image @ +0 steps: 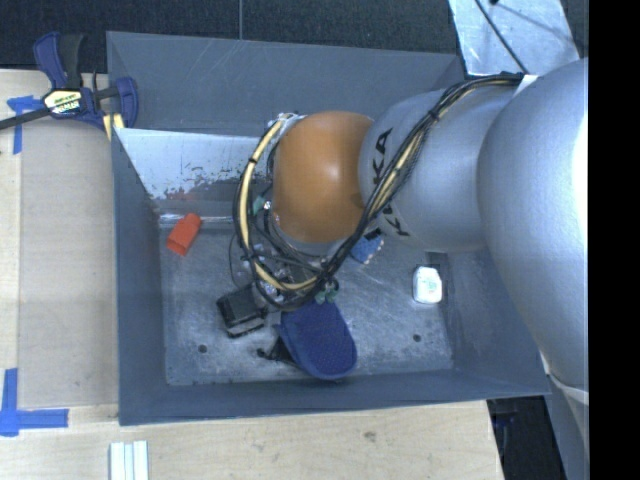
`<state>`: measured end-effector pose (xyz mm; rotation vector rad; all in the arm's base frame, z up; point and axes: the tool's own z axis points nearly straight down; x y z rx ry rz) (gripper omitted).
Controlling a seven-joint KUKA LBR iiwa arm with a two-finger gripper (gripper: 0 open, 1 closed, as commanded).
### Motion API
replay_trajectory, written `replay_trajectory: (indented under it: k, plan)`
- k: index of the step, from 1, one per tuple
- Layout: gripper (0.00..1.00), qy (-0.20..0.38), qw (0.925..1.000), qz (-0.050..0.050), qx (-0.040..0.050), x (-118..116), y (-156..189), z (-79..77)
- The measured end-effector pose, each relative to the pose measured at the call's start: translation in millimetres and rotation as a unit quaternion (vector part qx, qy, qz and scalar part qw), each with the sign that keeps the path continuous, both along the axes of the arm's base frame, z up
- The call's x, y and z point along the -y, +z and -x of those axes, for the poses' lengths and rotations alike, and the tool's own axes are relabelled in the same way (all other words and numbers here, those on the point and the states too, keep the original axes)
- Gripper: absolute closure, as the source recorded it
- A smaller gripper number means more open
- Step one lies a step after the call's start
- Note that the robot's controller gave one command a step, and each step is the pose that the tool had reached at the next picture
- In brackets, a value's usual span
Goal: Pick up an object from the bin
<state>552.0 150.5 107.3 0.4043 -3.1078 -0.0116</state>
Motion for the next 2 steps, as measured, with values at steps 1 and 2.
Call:
replay_trajectory:
  k: [1, 2]
  plan:
    - [1.00, -0.003, 0.9999, 0.001, 0.0104, -27.4, 99.0, 9.9]
    - [0.00, -0.004, 1.0000, 0.003, 0.0058, -26.0, 93.8, 11.3]
